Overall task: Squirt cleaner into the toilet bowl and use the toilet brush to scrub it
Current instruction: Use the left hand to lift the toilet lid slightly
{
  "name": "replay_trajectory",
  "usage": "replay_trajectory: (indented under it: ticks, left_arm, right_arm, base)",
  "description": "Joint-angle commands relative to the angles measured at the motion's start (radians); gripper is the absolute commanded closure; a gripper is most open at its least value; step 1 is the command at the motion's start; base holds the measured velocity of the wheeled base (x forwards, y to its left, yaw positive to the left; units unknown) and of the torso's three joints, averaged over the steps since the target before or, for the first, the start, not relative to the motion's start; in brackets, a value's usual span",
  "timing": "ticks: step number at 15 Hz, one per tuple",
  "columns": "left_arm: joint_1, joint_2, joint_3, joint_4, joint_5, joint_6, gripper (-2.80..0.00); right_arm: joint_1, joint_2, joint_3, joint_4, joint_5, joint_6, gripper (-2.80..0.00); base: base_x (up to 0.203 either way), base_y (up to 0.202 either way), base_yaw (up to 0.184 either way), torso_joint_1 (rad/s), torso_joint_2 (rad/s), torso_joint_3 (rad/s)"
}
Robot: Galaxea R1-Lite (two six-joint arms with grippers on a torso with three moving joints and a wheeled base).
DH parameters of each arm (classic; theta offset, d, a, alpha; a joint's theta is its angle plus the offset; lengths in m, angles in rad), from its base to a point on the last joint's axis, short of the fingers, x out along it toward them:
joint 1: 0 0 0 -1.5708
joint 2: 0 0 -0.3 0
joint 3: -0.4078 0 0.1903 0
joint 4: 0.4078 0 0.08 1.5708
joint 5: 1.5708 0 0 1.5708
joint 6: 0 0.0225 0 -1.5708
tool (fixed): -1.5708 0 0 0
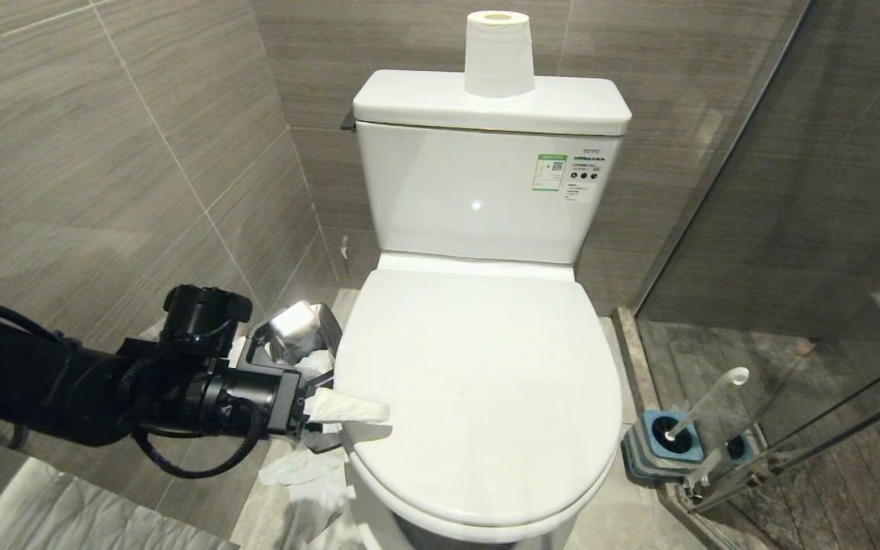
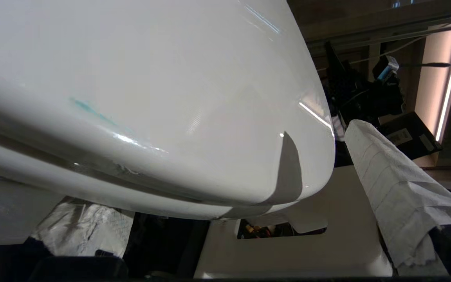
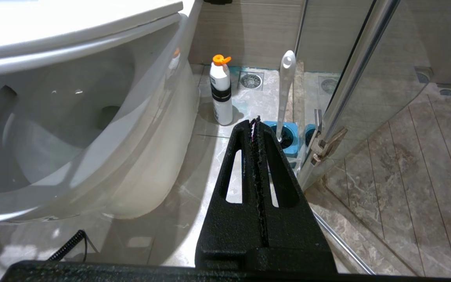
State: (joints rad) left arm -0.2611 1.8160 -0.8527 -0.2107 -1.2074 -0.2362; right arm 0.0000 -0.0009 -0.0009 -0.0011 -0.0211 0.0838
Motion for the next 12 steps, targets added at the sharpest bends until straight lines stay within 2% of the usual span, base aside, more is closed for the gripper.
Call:
replay_trajectory:
  ticks: [1, 9, 11, 12]
  left_arm:
    - [-0.003, -0.023, -0.012, 0.001, -0.009, -0.005, -2.80]
    - [-0.039, -0.063, -0.024, -0.003, -0.020, -0.046, -2.80]
    - [-0.043, -0.094, -0.036, -0.003, -0.021, -0.105, -2.80]
    - [-0.049, -0.111, -0.054, -0.004, -0.022, -0.156, -2.80]
  right_arm:
    - [0.000, 0.000, -0.001, 0.000, 0.000, 0.001, 0.00]
    - [0.000, 0.000, 0.000, 0.000, 0.000, 0.001, 0.00]
    - [0.000, -0.001, -0.001, 0.000, 0.000, 0.001, 0.00]
    - [0.000, -0.001, -0.001, 0.000, 0.000, 0.001, 0.00]
  base:
    - [0.000, 0.000, 0.000, 0.000, 0.00, 0.000]
    - [0.000, 0.000, 0.000, 0.000, 0.00, 0.000]
    - [0.000, 0.000, 0.000, 0.000, 0.00, 0.000]
    - [0.000, 0.000, 0.000, 0.000, 0.00, 0.000]
